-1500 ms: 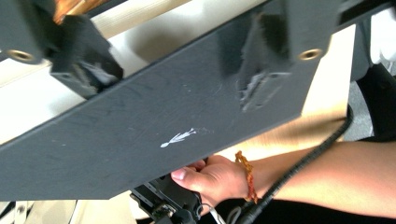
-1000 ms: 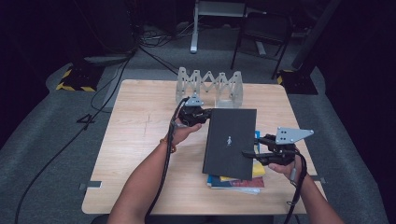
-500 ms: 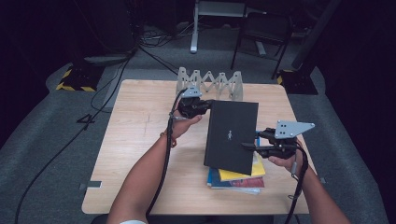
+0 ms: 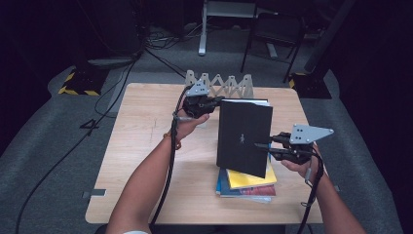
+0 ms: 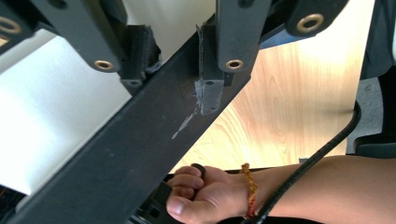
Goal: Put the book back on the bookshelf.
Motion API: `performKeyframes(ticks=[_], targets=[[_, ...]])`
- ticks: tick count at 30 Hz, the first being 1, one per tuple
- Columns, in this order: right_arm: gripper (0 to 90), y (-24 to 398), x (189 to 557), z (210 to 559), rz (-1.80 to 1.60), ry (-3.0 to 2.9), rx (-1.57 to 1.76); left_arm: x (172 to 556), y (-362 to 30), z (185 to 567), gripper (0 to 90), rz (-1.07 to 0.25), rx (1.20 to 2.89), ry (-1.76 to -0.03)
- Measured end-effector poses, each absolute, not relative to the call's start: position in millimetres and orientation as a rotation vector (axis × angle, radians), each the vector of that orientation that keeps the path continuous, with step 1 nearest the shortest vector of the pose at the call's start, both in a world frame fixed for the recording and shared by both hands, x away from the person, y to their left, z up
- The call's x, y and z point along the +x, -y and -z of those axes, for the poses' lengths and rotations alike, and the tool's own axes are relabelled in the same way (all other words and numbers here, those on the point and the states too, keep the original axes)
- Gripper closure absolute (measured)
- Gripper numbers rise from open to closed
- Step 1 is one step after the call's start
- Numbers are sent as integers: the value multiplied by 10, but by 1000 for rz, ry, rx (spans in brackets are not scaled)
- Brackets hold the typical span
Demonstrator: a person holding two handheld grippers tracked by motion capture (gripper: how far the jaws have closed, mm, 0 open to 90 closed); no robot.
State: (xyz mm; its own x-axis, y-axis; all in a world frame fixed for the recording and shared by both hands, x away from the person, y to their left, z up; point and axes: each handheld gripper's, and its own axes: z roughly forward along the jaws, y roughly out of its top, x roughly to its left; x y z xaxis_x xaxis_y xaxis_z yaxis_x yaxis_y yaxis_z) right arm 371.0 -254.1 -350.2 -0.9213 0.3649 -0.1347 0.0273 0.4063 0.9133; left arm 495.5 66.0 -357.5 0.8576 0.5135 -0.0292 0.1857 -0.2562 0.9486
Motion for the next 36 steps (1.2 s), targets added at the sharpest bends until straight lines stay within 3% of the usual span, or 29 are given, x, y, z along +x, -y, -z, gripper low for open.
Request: performKeyframes(ticks=[7, 12, 16, 22, 28, 36], targets=[[743, 2553, 3617, 3541, -1518, -2330, 305, 4816, -684, 3482, 855, -347, 1830, -493], [772, 2607, 3465, 3638, -1538, -2300, 275, 4657, -696, 3398, 806, -337, 1817, -446], [786, 2614, 3354, 3705, -1537, -2277, 248, 4529, -735, 3363, 716, -365, 1817, -455], [793, 2629, 3285, 3744, -1534, -2273, 237, 4301, -913, 3483, 470, -389, 1873, -479], [794, 2633, 3254, 3760, -1524, -2269, 225, 4127, -1013, 3708, 282, -357, 1973, -473], [795, 2629, 3212, 3778, -1509, -2267, 212, 3875, -910, 4147, 226, -190, 2092, -393]])
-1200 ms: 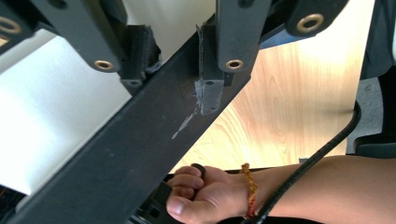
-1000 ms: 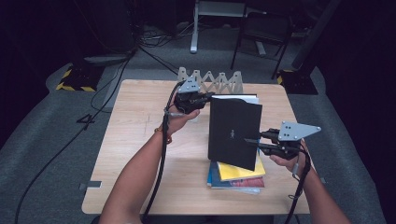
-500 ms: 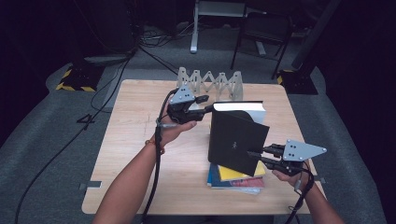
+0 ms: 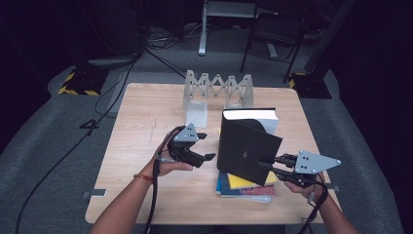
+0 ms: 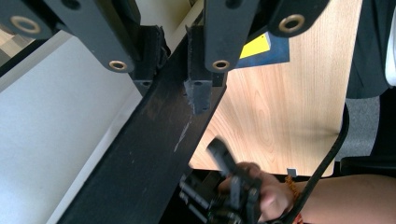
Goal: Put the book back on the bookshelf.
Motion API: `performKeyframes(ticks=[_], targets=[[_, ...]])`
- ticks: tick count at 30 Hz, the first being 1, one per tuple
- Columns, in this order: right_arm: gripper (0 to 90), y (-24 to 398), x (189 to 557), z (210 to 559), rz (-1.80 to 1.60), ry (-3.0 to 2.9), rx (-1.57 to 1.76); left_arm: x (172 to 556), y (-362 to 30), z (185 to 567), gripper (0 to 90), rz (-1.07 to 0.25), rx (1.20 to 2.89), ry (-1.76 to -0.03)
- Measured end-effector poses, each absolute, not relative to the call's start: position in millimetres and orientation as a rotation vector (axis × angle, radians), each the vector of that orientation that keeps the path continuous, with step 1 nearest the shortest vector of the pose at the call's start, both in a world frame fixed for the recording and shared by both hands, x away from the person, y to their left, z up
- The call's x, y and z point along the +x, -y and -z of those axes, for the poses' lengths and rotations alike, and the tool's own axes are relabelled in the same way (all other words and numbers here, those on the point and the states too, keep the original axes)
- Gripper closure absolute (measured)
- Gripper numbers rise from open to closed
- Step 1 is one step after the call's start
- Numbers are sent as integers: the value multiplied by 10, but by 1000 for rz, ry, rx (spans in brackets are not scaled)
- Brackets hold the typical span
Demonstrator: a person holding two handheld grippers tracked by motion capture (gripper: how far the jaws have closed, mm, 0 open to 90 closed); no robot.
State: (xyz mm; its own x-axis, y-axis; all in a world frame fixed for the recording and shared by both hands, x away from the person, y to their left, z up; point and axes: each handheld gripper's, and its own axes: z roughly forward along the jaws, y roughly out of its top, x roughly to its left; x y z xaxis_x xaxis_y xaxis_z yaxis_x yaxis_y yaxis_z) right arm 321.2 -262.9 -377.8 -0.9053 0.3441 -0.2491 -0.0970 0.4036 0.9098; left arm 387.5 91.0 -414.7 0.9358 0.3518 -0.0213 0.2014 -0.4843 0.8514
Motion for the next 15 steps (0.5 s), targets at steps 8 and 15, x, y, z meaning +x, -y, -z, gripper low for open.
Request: performKeyframes(ticks=[8, 15], targets=[[807, 2664, 3168, 3848, -1496, -2287, 226, 3765, -558, 4372, 280, -167, 2146, -343], [790, 2704, 3131, 3873, -1476, -2284, 257, 3753, -406, 4373, 311, -181, 2108, -329]])
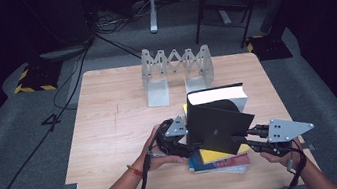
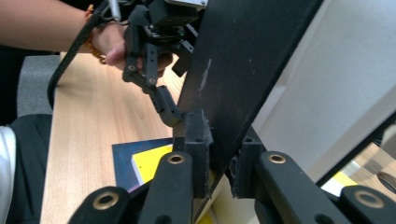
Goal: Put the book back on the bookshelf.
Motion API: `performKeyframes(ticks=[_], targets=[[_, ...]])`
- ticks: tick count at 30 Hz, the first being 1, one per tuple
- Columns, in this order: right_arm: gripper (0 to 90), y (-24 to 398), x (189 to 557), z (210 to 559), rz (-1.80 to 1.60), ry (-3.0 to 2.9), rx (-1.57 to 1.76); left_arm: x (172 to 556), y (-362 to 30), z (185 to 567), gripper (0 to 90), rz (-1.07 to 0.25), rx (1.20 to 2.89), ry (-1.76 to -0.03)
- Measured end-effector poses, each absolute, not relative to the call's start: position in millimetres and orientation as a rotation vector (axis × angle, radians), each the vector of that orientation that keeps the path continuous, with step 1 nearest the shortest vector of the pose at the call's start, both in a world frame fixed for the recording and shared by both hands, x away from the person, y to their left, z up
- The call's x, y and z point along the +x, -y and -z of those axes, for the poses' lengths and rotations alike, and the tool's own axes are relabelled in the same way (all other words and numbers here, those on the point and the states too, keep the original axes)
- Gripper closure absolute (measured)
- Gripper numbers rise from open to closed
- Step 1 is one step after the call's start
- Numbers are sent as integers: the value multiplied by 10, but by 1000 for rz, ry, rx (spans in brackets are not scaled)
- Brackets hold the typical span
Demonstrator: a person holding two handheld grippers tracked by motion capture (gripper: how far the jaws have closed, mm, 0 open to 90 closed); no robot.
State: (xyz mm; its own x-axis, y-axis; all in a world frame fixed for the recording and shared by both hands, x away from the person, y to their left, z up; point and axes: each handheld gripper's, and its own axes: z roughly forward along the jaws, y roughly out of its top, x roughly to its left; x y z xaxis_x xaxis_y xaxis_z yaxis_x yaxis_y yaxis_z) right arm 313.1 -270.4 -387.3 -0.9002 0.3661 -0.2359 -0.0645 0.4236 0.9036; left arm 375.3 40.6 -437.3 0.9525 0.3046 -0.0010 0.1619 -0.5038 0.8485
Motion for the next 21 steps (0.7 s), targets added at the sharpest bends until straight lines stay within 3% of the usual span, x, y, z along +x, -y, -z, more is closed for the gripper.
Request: performKeyframes(ticks=[5, 14, 21], targets=[[757, 2784, 3133, 3873, -1444, -2223, 357, 3760, -421, 4341, 338, -201, 2072, -330], [410, 2860, 3202, 3792, -1385, -2074, 547, 3784, -426, 4201, 372, -233, 2019, -288], [339, 2812, 3367, 3833, -1400, -2101, 587, 3767, -429, 4135, 475, -189, 2028, -206]])
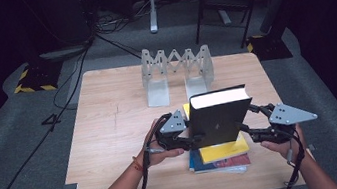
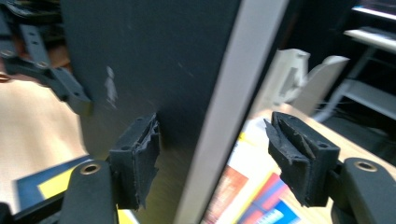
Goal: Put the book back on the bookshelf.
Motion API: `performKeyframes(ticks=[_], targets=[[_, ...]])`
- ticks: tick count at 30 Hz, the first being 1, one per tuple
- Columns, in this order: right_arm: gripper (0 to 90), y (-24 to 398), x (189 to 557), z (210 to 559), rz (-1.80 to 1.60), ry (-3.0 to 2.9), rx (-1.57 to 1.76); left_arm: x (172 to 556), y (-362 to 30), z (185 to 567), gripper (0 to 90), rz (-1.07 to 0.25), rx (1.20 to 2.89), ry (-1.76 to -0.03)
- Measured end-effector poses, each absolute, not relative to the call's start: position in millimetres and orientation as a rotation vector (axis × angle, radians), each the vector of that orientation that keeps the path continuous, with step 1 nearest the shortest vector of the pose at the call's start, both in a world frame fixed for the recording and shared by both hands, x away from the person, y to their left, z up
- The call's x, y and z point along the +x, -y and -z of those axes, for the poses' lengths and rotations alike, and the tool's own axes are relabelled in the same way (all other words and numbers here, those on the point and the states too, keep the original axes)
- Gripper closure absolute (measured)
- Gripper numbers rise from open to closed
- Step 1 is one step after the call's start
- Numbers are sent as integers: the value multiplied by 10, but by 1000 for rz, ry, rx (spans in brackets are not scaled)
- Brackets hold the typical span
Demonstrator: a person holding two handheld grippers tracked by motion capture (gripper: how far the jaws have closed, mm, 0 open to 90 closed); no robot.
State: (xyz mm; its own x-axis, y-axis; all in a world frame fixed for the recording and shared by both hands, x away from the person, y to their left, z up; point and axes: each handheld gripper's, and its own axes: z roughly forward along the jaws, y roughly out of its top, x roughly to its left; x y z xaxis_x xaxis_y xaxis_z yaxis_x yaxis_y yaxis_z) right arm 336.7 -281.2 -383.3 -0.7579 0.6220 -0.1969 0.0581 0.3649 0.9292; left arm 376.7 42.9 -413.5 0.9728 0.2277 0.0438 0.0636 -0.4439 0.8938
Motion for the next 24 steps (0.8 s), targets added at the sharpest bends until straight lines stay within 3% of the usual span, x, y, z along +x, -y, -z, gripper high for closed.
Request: performKeyframes(ticks=[3, 14, 24], targets=[[378, 2757, 3364, 3826, -1395, -2122, 546, 3747, -402, 4110, 487, -199, 2036, -187], [385, 2705, 3329, 3831, -1379, -2100, 531, 3722, -225, 3836, 446, -249, 1933, -228], [384, 2720, 3360, 3840, -1407, -2112, 525, 3789, -179, 3620, 448, -197, 1889, -201]])
